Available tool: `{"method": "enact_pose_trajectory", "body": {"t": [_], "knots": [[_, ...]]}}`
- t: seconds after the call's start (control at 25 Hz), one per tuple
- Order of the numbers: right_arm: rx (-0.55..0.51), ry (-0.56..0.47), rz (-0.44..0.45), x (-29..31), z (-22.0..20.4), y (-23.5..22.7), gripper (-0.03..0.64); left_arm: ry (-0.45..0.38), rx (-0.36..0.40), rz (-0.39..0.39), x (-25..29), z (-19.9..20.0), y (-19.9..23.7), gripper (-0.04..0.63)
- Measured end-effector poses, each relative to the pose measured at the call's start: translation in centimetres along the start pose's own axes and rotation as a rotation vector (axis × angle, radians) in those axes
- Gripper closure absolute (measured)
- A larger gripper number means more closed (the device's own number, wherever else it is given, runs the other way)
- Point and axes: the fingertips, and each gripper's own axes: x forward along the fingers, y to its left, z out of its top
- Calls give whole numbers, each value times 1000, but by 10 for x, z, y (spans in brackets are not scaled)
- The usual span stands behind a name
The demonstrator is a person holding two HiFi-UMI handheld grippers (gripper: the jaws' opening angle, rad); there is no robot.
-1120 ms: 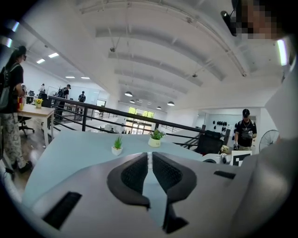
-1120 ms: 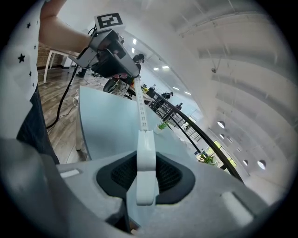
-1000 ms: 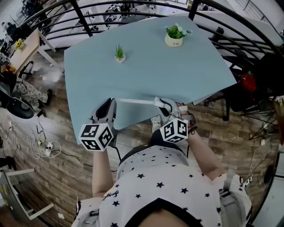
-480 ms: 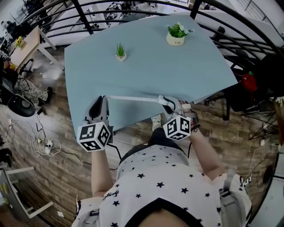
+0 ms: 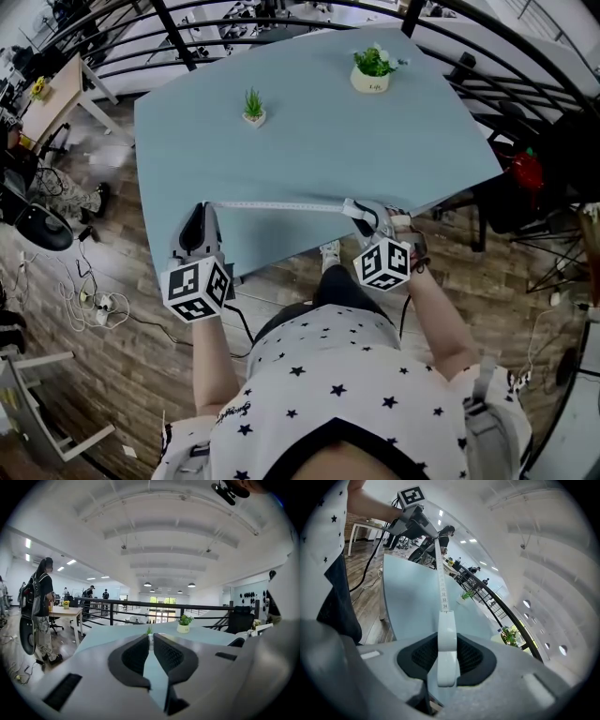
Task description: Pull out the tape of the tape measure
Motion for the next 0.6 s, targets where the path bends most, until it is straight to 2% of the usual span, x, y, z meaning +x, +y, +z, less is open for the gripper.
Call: {"method": "enact_pose_trajectory", "body": {"t": [0.32, 0.6], "knots": [[5, 35, -2, 5, -20, -7, 514, -4, 6, 63, 3, 1, 13, 561], [-8, 73, -4, 13, -38, -19, 514, -1, 1, 148, 9, 0, 27, 560]]}}
